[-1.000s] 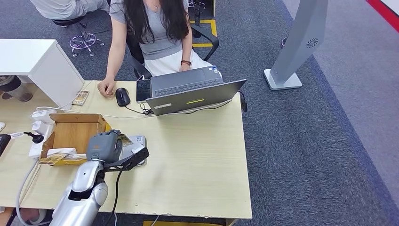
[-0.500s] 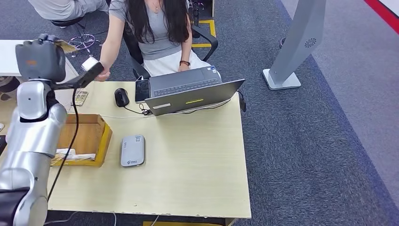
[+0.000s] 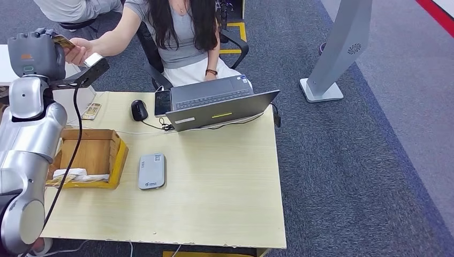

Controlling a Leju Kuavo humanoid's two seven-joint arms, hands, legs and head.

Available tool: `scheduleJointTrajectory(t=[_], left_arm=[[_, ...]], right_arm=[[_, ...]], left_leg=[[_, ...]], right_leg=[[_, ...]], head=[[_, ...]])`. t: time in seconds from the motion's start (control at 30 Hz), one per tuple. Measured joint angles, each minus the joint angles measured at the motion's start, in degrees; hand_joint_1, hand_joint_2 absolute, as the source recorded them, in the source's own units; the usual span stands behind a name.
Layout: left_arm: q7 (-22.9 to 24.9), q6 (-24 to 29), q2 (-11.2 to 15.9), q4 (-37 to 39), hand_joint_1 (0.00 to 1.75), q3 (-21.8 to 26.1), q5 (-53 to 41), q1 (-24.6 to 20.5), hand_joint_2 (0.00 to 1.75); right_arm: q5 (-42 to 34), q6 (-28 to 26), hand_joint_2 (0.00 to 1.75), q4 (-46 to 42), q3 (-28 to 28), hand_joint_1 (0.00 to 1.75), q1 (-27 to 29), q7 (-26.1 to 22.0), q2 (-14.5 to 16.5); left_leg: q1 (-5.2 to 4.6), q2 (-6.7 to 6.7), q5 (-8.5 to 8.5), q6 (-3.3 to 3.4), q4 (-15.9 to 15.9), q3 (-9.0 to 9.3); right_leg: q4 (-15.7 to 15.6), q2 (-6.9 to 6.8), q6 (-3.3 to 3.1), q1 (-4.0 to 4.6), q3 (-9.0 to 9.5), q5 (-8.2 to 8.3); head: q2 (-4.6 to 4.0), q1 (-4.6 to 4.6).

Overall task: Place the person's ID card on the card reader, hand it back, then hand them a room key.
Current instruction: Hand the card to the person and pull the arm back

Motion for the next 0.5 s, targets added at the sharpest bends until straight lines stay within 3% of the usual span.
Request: scheduleJointTrajectory(t=[0.5], left_arm=[[0.0,0.0,0.0,3.0,1.75,0.0,-0.1,-0.9,1.75]], right_arm=[[0.0,0.0,1.75,0.0,0.1,0.0,0.0,0.2,0.0]], left_leg=[[0.0,0.03,-0.01,-0.01,0.0,-0.1]], right_leg=[[0.0,0.03,0.0,0.0,-0.1,0.0]], head=[[0.0,0.0]])
